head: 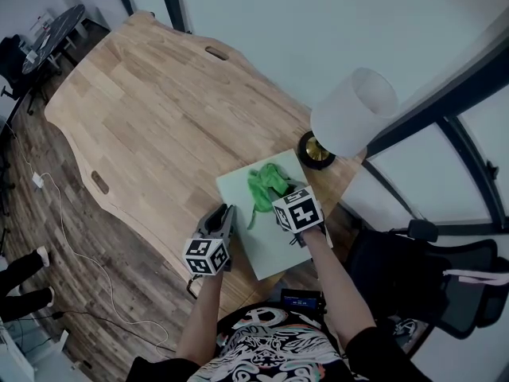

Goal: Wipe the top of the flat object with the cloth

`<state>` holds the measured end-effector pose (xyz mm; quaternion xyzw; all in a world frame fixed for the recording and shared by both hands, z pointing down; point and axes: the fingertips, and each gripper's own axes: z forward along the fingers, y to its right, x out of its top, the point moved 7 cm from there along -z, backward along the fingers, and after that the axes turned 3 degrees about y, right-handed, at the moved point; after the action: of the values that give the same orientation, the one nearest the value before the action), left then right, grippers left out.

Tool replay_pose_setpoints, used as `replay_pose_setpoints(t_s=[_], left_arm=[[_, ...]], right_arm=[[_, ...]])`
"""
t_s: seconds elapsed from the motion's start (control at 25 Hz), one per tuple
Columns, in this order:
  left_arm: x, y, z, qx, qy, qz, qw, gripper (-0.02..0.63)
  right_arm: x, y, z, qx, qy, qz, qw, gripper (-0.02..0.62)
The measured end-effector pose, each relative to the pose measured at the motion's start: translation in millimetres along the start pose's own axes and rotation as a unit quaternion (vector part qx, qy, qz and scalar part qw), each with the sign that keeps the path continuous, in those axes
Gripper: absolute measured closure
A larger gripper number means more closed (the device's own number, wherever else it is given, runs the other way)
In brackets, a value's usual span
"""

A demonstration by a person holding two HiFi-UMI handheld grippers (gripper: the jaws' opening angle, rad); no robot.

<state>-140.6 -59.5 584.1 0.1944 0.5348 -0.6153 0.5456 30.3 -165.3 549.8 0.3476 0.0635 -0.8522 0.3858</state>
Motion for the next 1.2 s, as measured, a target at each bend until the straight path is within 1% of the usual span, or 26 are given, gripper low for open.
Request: replay_pose_setpoints(t_s=[0.36, 0.6, 1.04, 1.2], left_arm=[[-1, 0, 1, 0.006, 0.005, 0.0, 1.0, 0.525], [-2, -1, 0, 0.01, 0.007, -0.002, 0.9999, 0.525], [-2, -2, -1, 0.013, 0.011, 0.0, 0.9999, 0.525], [0, -2, 2, 0.008, 0.007, 0.007, 0.9999, 0.525]], right_arm=[[-8, -13, -3, 0.016, -0.011, -0.014, 1.0, 0.518], [-22, -23, -13, 0.024, -0.022, -0.014, 0.999, 0.518], [-57, -41, -39, 0.02, -0.026, -0.002, 0.999, 0.518], [-70, -44, -49, 0.014, -0.028, 0.005, 0.999, 0.518]])
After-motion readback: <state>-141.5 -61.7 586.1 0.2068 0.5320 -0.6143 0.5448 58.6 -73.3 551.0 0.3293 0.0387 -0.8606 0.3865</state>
